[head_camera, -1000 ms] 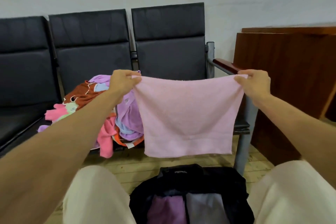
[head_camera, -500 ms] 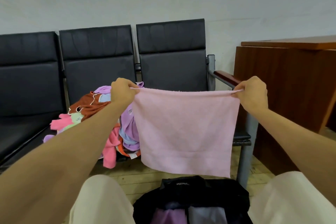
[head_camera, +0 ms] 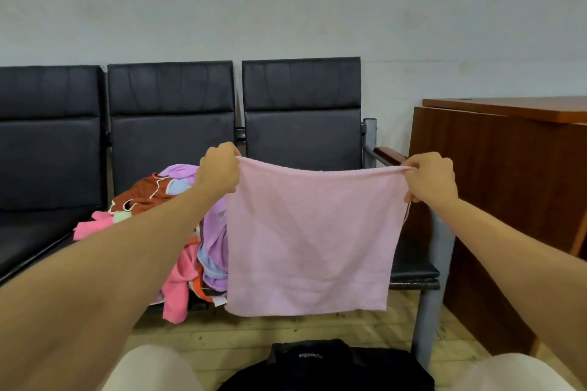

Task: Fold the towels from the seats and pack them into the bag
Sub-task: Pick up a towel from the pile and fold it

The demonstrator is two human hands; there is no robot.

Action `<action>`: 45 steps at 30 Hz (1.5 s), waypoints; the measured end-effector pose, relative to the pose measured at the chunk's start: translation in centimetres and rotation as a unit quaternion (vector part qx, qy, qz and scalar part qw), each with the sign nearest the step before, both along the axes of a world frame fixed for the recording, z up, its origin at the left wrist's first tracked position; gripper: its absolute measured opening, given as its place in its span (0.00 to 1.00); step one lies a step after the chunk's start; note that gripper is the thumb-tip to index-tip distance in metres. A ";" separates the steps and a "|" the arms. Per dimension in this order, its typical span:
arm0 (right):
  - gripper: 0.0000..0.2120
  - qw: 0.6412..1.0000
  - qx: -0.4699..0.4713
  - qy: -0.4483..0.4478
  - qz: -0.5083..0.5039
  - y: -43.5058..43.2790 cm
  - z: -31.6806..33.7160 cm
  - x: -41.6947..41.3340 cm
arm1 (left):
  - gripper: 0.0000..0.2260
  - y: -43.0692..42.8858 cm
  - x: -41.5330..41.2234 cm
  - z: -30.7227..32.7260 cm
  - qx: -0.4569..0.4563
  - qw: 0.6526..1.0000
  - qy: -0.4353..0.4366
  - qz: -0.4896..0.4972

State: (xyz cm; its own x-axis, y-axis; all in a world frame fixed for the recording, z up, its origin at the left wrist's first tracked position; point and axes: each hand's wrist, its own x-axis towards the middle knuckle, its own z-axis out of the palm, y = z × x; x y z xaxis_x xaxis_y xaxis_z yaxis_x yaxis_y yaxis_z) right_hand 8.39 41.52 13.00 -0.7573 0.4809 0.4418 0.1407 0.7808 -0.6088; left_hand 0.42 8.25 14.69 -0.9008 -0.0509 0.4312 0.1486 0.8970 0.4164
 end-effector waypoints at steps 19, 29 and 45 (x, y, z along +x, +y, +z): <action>0.10 0.990 -0.132 0.016 0.043 4.7 -9.4 -11.5 | 0.08 6.6 -10.4 -9.3 0.056 0.995 -0.014 -0.084; 0.12 0.977 0.052 -0.176 0.105 4.5 -19.5 -6.5 | 0.07 4.4 -5.0 -22.3 0.089 0.978 -0.114 -0.149; 0.12 0.994 0.056 0.007 0.094 6.4 -17.1 -3.9 | 0.05 3.3 -4.2 -20.3 0.170 0.971 -0.033 -0.167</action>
